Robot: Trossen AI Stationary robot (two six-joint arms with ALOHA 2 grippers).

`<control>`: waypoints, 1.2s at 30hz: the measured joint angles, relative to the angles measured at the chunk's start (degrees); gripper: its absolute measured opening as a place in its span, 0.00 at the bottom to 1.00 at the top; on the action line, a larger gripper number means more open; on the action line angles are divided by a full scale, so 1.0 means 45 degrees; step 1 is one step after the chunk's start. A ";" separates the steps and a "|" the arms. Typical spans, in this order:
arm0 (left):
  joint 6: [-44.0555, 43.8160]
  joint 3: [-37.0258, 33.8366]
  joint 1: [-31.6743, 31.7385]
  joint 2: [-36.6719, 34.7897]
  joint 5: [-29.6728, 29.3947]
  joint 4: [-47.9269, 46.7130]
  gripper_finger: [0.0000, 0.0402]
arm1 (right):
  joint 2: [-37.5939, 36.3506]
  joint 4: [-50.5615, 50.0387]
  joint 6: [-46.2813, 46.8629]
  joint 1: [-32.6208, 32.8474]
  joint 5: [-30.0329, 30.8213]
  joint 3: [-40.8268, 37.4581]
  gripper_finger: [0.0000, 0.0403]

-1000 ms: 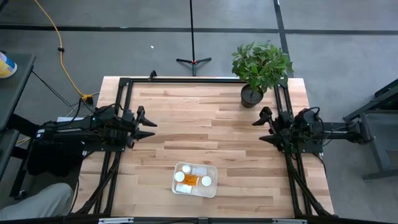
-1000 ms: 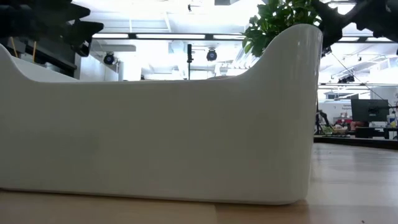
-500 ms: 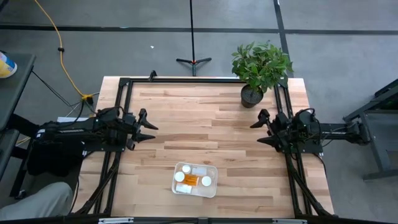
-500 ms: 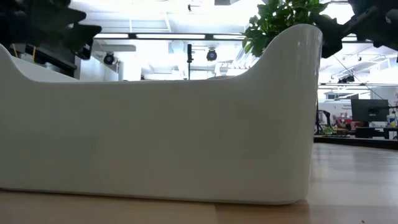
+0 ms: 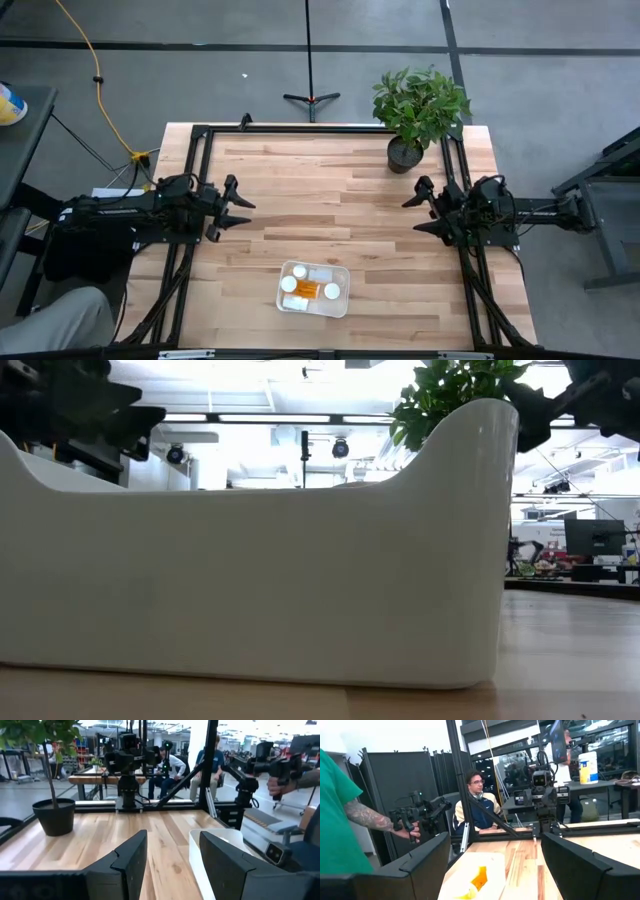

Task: Pick and place pill bottles into a basket
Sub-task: Return to Home Position

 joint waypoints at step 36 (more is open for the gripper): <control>0.0681 -0.0738 -0.0003 0.0005 -0.1239 -0.0518 0.54 | 0.0005 -0.4436 -0.1610 -0.1625 0.3960 0.0005 0.75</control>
